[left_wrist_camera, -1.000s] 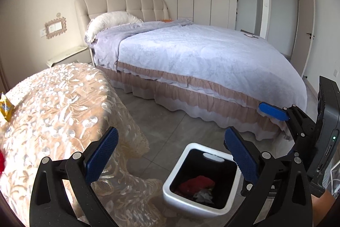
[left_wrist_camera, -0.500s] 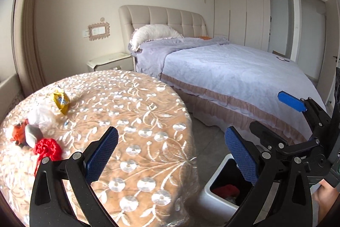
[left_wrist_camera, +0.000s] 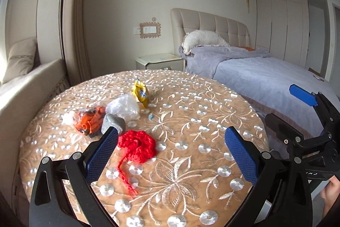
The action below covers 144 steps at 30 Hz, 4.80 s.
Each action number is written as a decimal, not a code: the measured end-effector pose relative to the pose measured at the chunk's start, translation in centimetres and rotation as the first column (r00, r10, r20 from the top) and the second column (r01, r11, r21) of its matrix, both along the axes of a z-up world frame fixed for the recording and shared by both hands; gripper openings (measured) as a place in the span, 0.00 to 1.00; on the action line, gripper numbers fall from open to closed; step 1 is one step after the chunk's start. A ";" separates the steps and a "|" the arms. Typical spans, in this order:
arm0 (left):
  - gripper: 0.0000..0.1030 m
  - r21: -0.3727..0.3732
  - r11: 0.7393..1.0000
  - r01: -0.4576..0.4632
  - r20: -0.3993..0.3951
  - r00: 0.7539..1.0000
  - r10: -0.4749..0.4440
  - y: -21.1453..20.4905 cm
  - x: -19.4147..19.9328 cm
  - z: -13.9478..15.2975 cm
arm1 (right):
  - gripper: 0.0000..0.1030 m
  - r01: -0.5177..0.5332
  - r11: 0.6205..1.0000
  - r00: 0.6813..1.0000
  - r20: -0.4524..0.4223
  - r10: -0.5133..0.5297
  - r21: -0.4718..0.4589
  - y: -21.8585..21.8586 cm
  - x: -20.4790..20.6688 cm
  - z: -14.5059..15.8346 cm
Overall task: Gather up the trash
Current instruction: 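Move both tools back over the table toward the remaining trash, then grasp the orange toy parts bag with left tool while right tool grasps clear plastic film, then carry the orange parts bag and clear film over the white bin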
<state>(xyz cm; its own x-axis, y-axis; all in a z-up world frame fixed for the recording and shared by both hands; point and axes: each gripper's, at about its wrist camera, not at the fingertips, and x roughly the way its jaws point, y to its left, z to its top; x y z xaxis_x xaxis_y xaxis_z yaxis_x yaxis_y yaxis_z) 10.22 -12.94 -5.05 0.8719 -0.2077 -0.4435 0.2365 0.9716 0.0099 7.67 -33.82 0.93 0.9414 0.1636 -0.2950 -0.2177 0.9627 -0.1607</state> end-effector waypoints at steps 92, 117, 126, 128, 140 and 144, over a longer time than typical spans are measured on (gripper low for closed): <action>0.20 -0.089 0.995 0.051 -0.025 0.998 -0.053 7.9 6.0 4.5 | 0.21 -0.136 0.987 0.990 -0.034 0.134 -0.088 10.5 6.8 6.1; 0.20 -0.114 0.825 0.554 -0.153 0.810 -0.566 -15.8 -3.6 -3.9 | 0.21 0.401 0.914 0.909 -0.091 -0.406 -0.063 -8.5 -9.7 -0.9; 0.20 -0.121 0.770 0.627 -0.196 0.745 -0.638 -21.7 -5.1 -6.9 | 0.21 0.498 0.866 0.860 -0.103 -0.500 -0.046 -12.5 -11.4 -3.8; 0.20 -0.112 0.766 0.633 -0.206 0.739 -0.641 -22.8 -5.3 -7.4 | 0.21 0.508 0.861 0.854 -0.104 -0.509 -0.042 -13.2 -11.5 -4.3; 0.20 -0.067 0.735 0.674 -0.271 0.697 -0.664 -29.2 -5.2 -12.0 | 0.22 0.557 0.829 0.818 -0.141 -0.557 -0.041 -17.5 -12.5 -7.4; 0.20 -0.068 0.716 0.695 -0.326 0.663 -0.674 -31.1 -5.2 -14.5 | 0.22 0.583 0.812 0.797 -0.171 -0.580 -0.037 -19.1 -13.0 -8.4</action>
<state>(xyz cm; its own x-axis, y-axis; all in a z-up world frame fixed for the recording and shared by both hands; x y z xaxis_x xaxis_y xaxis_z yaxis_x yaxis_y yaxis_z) 5.03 -44.05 -19.51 0.3096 -0.6562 -0.6881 0.8347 0.5341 -0.1339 -5.32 -52.89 -7.42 0.7981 -0.3922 -0.4574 0.3616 0.9190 -0.1571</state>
